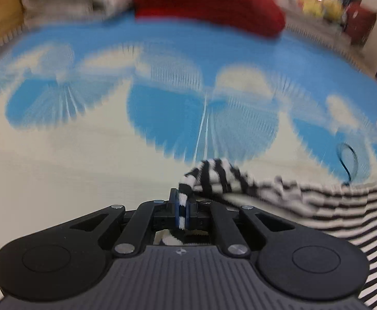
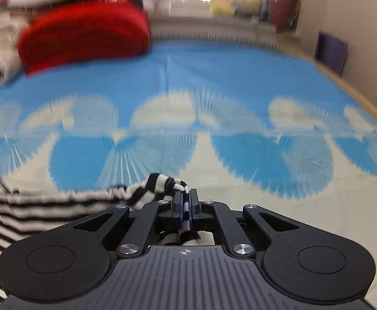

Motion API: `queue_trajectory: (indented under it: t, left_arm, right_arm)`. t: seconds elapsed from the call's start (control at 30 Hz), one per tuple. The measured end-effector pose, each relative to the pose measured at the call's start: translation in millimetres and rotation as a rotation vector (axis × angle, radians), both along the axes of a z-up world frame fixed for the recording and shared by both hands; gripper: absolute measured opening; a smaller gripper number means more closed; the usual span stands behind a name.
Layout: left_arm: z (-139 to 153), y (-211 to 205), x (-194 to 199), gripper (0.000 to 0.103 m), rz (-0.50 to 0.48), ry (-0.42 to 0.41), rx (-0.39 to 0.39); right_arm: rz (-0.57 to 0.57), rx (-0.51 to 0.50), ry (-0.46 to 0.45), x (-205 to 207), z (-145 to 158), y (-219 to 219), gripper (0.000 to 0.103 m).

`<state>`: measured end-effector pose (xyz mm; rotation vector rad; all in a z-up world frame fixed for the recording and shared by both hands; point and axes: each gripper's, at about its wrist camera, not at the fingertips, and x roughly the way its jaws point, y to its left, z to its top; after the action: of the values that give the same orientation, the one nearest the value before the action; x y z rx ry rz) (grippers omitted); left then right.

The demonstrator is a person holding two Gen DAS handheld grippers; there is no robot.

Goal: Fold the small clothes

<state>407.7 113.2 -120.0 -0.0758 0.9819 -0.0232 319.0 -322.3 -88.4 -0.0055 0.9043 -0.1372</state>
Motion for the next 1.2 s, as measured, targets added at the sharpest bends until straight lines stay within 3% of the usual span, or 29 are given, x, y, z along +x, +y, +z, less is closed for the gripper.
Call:
queue_trajectory:
  t: [0.03,0.1,0.17,0.2,0.23,0.3,0.33,0.4,0.53,0.6,0.77,0.83,1.03,1.2]
  left_arm:
    - [-9.7,0.3,4.0,0.006,0.006,0.048,-0.010]
    - [-10.3,0.9,4.3,0.007,0.009,0.050,-0.021]
    - [-7.2,2.7,2.9,0.014,0.006,0.069,-0.041]
    - [-6.0,3.8,1.5,0.023,0.002,0.084,-0.053]
    - [-3.4,5.5,-1.3,0.031,0.000,0.095,-0.060]
    - [7.9,12.8,-9.6,0.044,0.004,0.089,-0.073]
    - [15.9,17.2,-16.0,0.052,0.002,0.077,-0.090]
    - [34.3,30.1,-34.0,0.058,0.005,0.052,-0.153]
    - [63.3,61.9,-76.6,0.058,0.011,0.044,-0.350]
    - [64.3,73.7,-95.9,0.058,0.010,0.060,-0.390]
    - [46.0,90.5,-131.2,0.052,0.060,0.147,-0.340]
    - [41.2,89.1,-137.7,0.052,0.023,0.172,-0.334]
    - [18.8,77.8,-143.6,0.052,-0.054,0.297,-0.264]
    - [8.1,69.8,-145.5,0.052,-0.088,0.326,-0.251]
  right_arm:
    - [0.014,0.008,0.072,5.5,-12.7,0.9,0.005]
    - [0.047,0.029,0.208,10.5,-35.8,3.3,0.008]
    - [0.068,-0.004,0.193,11.2,-31.3,6.9,0.012]
    - [0.059,0.009,0.185,10.5,-27.0,4.8,0.018]
    - [0.040,0.036,0.175,9.4,-22.4,-0.5,0.026]
    - [-0.007,0.088,0.145,1.1,-9.0,-12.5,0.033]
    - [-0.027,0.111,0.128,-4.3,-1.0,-19.0,0.034]
    - [-0.055,0.183,0.099,-21.9,17.9,-35.0,0.035]
    - [-0.067,0.298,0.076,-64.6,51.0,-59.1,0.043]
    - [-0.069,0.355,0.086,-91.2,59.9,-68.6,0.046]
    - [-0.093,0.433,0.227,-143.5,42.6,-85.4,0.047]
    - [-0.080,0.452,0.257,-151.6,37.8,-86.2,0.047]
    - [-0.063,0.418,0.372,-156.9,16.9,-79.9,0.050]
    - [-0.042,0.374,0.434,-160.1,3.5,-73.1,0.051]
